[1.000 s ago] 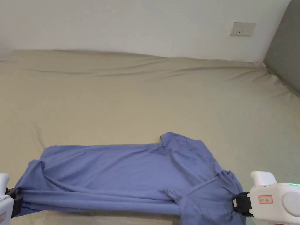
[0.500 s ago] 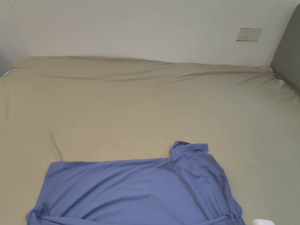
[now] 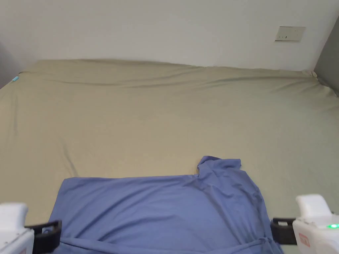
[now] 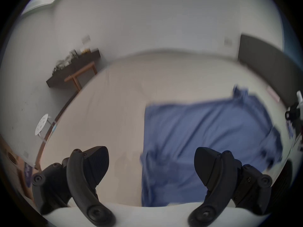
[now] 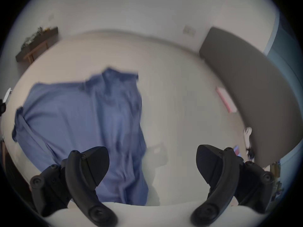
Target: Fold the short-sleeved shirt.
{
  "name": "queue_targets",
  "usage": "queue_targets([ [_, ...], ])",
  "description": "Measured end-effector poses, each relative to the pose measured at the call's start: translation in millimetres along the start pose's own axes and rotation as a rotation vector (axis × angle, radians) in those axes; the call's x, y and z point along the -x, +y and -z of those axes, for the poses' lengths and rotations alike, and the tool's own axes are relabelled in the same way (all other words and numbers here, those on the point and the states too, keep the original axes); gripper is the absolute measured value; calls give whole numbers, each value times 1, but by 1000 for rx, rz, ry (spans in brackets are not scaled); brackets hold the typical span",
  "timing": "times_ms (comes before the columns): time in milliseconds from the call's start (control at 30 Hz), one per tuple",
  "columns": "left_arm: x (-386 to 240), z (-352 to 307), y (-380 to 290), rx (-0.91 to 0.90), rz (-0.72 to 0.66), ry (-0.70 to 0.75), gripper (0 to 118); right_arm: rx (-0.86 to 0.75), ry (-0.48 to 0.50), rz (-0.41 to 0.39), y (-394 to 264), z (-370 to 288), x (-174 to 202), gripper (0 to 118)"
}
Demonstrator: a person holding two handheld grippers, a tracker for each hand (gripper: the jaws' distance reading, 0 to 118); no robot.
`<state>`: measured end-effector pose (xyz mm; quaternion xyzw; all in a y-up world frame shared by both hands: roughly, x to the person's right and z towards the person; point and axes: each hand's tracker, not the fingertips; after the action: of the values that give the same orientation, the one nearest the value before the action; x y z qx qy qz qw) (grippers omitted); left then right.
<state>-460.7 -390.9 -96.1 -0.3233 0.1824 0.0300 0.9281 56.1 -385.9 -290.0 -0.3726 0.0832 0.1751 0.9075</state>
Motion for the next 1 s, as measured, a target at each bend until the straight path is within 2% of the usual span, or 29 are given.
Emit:
queue_targets([
  [167,-22,-43,62,-302,-112,-57,105,-349,13,20,55,-72,21,111],
  [233,-38,-60,81,-391,-103,-40,101,-448,32,18,66,-96,32,109],
  [300,-53,-73,93,-462,-63,-10,81,-526,47,17,75,-120,51,99],
  [333,-60,-79,97,-500,-43,1,67,-558,55,11,79,-130,58,90],
  [367,-66,-81,100,-525,-23,16,50,-586,61,7,81,-137,65,71],
  [433,-79,-87,105,-557,17,36,30,-626,65,2,86,-148,80,36],
  [467,-84,-89,107,-566,33,42,23,-637,71,-8,87,-151,87,29],
  [533,-94,-91,110,-581,63,53,16,-676,73,-31,89,-152,100,17],
  [567,-99,-91,111,-585,77,64,6,-686,63,-49,89,-151,107,1],
  [633,-105,-89,113,-589,89,65,1,-670,84,-99,91,-146,117,0],
  [733,-108,-78,113,-557,88,-7,0,-646,108,-92,92,-129,127,0],
  [833,-110,-57,109,-522,120,9,0,-621,114,-95,92,-113,130,0],
  [1000,-89,14,91,-350,79,-54,0,-571,115,-107,88,-81,128,0],
])
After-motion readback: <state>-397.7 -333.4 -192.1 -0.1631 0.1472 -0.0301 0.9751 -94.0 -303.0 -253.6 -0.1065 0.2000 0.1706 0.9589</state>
